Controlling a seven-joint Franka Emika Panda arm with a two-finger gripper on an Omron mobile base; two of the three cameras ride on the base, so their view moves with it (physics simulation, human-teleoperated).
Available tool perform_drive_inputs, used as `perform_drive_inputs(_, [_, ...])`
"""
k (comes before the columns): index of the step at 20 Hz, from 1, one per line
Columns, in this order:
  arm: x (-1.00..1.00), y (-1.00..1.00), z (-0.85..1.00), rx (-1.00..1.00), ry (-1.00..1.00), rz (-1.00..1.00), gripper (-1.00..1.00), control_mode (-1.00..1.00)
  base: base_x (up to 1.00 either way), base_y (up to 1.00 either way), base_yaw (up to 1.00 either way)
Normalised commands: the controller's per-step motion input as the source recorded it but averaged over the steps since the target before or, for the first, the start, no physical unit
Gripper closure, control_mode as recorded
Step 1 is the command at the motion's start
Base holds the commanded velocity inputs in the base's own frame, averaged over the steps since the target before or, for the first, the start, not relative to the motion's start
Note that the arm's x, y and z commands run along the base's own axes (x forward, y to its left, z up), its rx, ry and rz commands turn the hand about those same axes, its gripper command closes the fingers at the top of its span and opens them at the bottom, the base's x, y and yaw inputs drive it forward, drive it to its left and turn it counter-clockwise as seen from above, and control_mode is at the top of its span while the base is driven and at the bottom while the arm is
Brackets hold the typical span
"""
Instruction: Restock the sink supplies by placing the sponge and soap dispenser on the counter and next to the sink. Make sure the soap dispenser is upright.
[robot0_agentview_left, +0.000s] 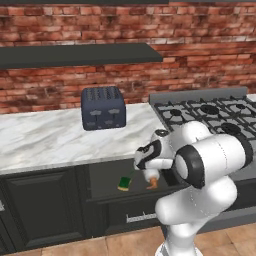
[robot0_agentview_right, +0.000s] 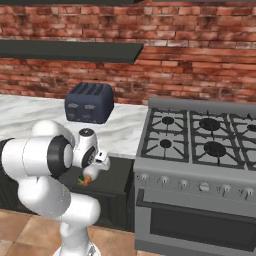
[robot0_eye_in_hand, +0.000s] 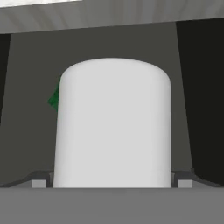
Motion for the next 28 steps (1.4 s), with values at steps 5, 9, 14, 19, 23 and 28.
perform_drive_inputs(5, [-0.60,-0.04,0.59,0.00,0.00,-0.02,1.00,-1.00,0.00,0.00,0.00])
perform_drive_inputs(9, [-0.54,-0.13,0.57,0.00,0.01,-0.04,1.00,-1.00,0.00,0.00,0.00])
perform_drive_inputs(14, [-0.10,-0.04,0.93,0.00,0.03,-0.06,1.00,-1.00,0.00,0.00,0.00])
perform_drive_inputs(19, [-0.01,0.00,1.00,0.00,0.02,-0.08,1.00,-1.00,0.00,0.00,0.00])
perform_drive_inputs(23, [-0.05,-0.03,0.85,0.00,0.00,-0.07,1.00,-1.00,0.00,0.00,0.00])
perform_drive_inputs(28, [-0.06,0.00,0.49,0.00,0.01,-0.02,1.00,-1.00,0.00,0.00,0.00])
